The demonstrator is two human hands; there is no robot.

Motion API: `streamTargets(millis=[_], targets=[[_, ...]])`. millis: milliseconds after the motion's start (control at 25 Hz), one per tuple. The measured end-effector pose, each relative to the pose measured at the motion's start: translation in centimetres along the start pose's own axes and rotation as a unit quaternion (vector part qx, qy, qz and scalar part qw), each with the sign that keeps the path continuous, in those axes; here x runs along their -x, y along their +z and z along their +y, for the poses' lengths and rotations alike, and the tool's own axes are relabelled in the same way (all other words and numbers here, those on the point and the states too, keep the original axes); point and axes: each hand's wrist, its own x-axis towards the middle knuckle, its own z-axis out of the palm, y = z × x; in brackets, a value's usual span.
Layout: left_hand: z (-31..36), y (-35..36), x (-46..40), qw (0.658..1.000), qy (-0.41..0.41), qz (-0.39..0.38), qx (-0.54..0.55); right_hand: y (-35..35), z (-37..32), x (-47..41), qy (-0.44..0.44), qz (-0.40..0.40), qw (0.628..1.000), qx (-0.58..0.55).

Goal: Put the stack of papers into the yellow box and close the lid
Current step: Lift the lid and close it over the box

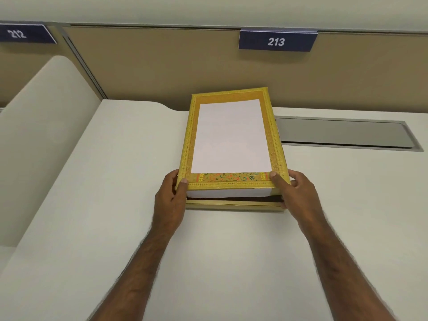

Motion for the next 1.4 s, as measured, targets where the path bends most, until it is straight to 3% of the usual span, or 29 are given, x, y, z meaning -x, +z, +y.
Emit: streamTargets(millis=[280,800,1120,1240,1400], targets=[[0.1,0.3,0.4,1.000,0.006,0.002,-0.016,-0.6,1.1,0.1,-0.039,-0.007,0.995,0.097],[-0.7,-0.7,1.7,0.995,-0.070,0.040,-0.060,-0.7,2.9,1.3,-0.008,-0.031,0.992,0.124],[-0.4,0.2,2.3,0.984,0.043,0.016,-0.173,0.6,3.6,3.2,-0.165,-0.045,0.946,0.276],[-0.5,0.6,2.0,0.963,0.084,0.004,-0.257,0.5,3.8,3.0,-0.179,-0.048,0.935,0.303],[0.7,0.8,1.3,0.929,0.077,-0.020,-0.362,-0.1,3.2,2.2,-0.178,-0.078,0.925,0.327]])
